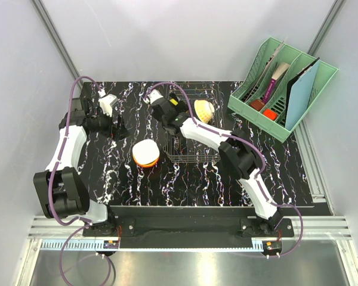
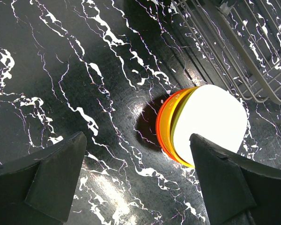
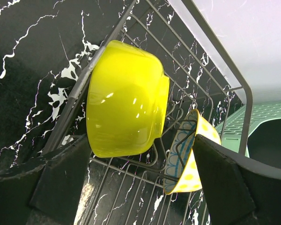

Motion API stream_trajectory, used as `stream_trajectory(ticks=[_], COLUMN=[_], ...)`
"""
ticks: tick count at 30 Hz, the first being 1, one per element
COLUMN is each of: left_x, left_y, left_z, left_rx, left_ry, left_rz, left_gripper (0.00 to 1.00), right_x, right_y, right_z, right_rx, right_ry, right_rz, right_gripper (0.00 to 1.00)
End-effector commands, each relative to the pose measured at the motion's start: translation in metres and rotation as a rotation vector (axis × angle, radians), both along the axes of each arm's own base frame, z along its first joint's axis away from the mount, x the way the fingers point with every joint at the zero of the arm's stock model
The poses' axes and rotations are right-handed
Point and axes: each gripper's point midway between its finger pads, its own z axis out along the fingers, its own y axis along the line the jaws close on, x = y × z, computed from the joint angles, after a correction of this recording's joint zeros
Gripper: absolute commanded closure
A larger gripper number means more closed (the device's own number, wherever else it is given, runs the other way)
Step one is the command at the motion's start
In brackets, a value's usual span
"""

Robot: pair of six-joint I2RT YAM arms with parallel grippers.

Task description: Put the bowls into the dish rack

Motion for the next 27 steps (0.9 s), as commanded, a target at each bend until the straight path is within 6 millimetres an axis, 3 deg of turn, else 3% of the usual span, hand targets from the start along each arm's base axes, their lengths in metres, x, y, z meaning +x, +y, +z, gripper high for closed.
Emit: stream_trajectory(ticks=[1,7,14,17,20,23,27], left_x=[0.005,0.004,0.003,0.002,0.002,0.003,0.005], left_y=[-0.002,-0.003,-0.004,-0.003,-0.003,-0.002,0.003], left_z=[0.020,0.019,0.022,0.023,0.023,0.021,0.013], left_rx=[-0.010,-0.014,-0.022,-0.018,-0.019,-0.014,0.010], left_ry=[-0.080,-0.077,-0.077,-0.081,-0.082,-0.078,-0.057], left_rz=[-0.026,-0.027,-0.025,-0.023,-0.022,-0.017,0.006], left_gripper=[0.04,0.04,0.04,0.03,0.03,0.03,0.02], right_x=[-0.002,-0.015,-0.037,-0.043,-0.043,-0.041,-0.034], right_y=[0.013,0.020,0.028,0.030,0.032,0.030,0.011], right_z=[0.033,0.051,0.026,0.032,0.058,0.096,0.154], right_rx=[0.071,0.135,0.149,0.173,0.205,0.237,0.274], right_ry=[-0.030,0.018,0.140,0.157,0.122,0.063,-0.048], right_rz=[0.032,0.092,0.195,0.221,0.237,0.250,0.211], right_gripper=[0.02,0.00,0.01,0.00,0.00,0.00,0.00])
